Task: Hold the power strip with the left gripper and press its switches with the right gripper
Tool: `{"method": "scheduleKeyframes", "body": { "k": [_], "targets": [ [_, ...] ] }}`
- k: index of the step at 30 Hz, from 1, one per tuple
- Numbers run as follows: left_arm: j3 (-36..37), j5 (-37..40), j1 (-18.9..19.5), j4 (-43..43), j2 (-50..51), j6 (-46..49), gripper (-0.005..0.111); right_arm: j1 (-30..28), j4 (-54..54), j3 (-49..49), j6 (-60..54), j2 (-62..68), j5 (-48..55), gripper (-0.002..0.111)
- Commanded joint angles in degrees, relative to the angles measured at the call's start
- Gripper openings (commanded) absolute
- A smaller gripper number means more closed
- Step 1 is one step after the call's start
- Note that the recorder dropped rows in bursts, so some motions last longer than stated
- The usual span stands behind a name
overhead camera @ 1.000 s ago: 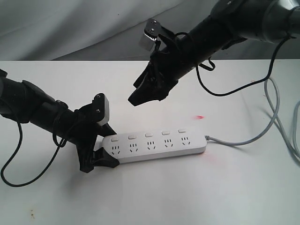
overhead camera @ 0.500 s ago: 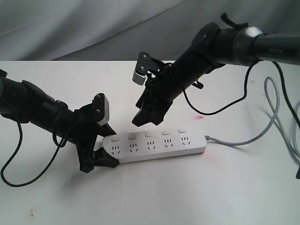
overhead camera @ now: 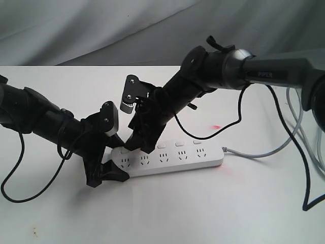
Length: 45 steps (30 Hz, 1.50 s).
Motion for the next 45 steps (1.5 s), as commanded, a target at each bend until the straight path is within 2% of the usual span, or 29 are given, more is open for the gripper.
{"method": "scheduleKeyframes", "body": {
  "k": [1, 27, 45],
  "targets": [
    [-0.2, 0.1, -0.3, -0.4, -0.2, 0.2, 0.0, 0.4, 0.8, -0.4, -0.4, 0.8, -1.5, 0.057],
    [-0.2, 0.1, -0.3, -0.4, -0.2, 0.2, 0.0, 0.4, 8.4, -0.4, -4.7, 2.3, -3.0, 0.057],
    [-0.2, 0.1, -0.3, -0.4, -0.2, 0.2, 0.0, 0.4, 9.3, -0.4, -6.2, 2.3, -3.9, 0.057]
  ]
}}
